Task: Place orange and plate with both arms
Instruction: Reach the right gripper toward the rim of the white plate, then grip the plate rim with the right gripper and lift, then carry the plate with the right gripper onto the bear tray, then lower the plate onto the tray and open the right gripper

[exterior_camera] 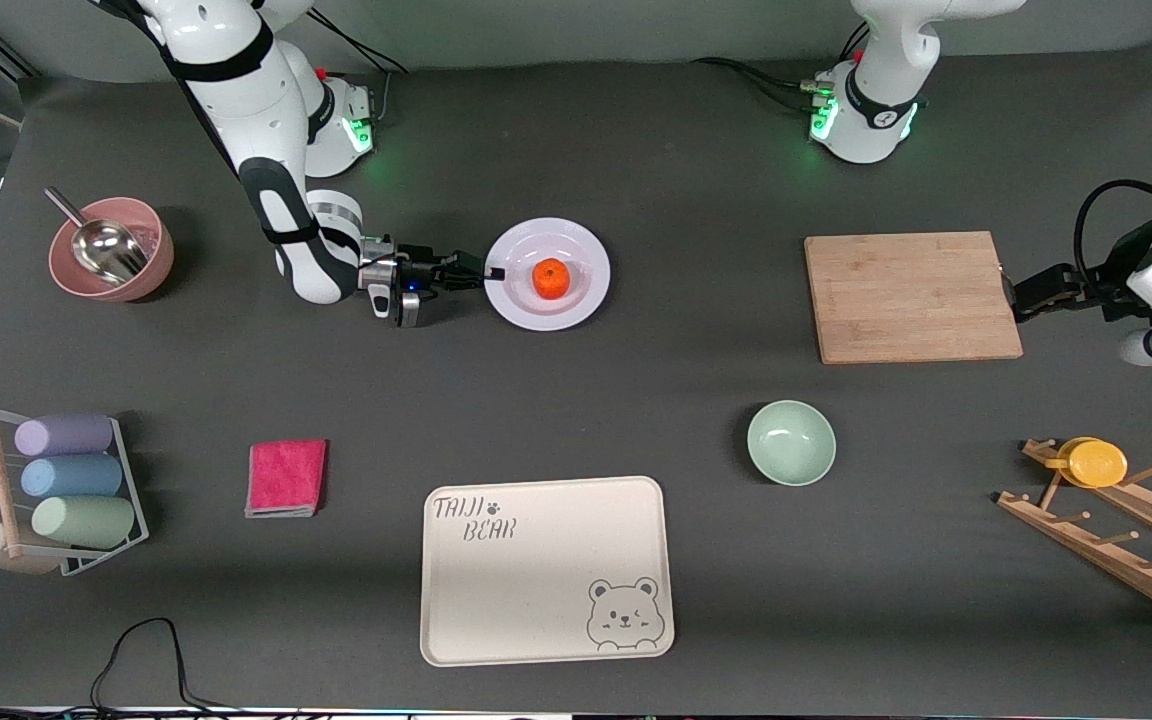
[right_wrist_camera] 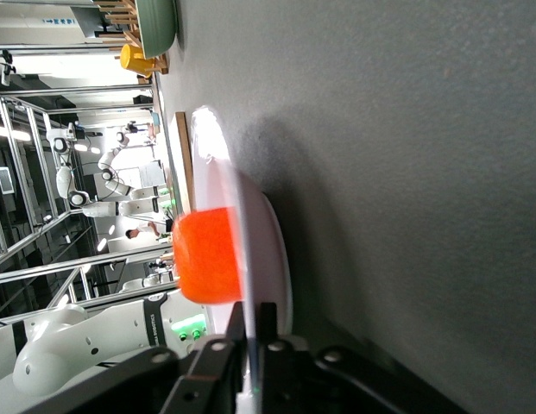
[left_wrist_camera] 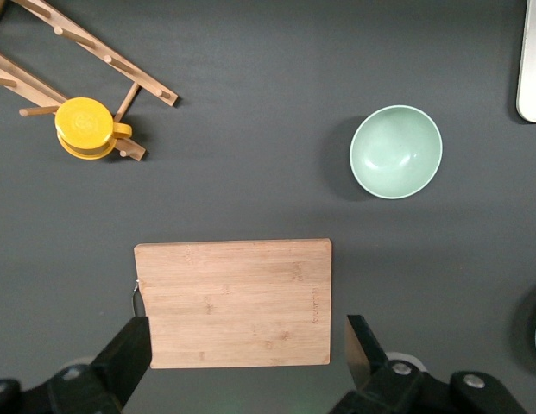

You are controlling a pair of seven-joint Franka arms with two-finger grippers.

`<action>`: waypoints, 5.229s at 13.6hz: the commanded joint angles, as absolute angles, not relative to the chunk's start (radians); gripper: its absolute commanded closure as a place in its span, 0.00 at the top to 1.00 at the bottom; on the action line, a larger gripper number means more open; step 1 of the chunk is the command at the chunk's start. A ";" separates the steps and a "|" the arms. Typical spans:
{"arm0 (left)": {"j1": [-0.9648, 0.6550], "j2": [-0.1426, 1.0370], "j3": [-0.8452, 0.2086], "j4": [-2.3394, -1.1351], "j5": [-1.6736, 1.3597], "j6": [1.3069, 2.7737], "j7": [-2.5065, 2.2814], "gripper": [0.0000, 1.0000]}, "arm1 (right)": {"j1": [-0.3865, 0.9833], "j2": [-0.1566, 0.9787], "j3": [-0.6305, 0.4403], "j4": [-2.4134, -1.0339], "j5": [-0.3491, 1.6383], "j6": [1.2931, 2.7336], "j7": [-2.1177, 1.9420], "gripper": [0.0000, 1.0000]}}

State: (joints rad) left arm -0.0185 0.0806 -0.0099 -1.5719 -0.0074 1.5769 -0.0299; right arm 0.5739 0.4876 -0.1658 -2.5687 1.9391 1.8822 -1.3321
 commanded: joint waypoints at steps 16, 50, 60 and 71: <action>-0.021 0.074 -0.012 -1.575 0.003 1.563 -0.026 1.00 | 0.552 0.410 -0.212 -2.401 1.846 1.891 -0.964 0.00; -0.025 0.074 -0.014 -1.574 0.003 1.549 -0.018 1.00 | 0.233 1.196 -0.160 -1.005 1.617 1.937 -0.534 0.00; -0.023 0.077 -0.014 -1.574 0.003 1.549 -0.018 1.00 | 0.199 1.261 -0.114 -0.976 1.617 1.965 -0.598 0.01; -0.025 0.078 -0.014 -1.575 0.003 1.549 -0.018 1.00 | 0.187 1.215 -0.124 -0.983 1.557 1.953 -0.522 1.00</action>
State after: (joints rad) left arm -0.0197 0.0816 -0.0153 -1.5752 -0.0073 1.5639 -0.0295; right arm 0.1959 1.2333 -0.1231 -0.9928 1.5958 1.9606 -0.5530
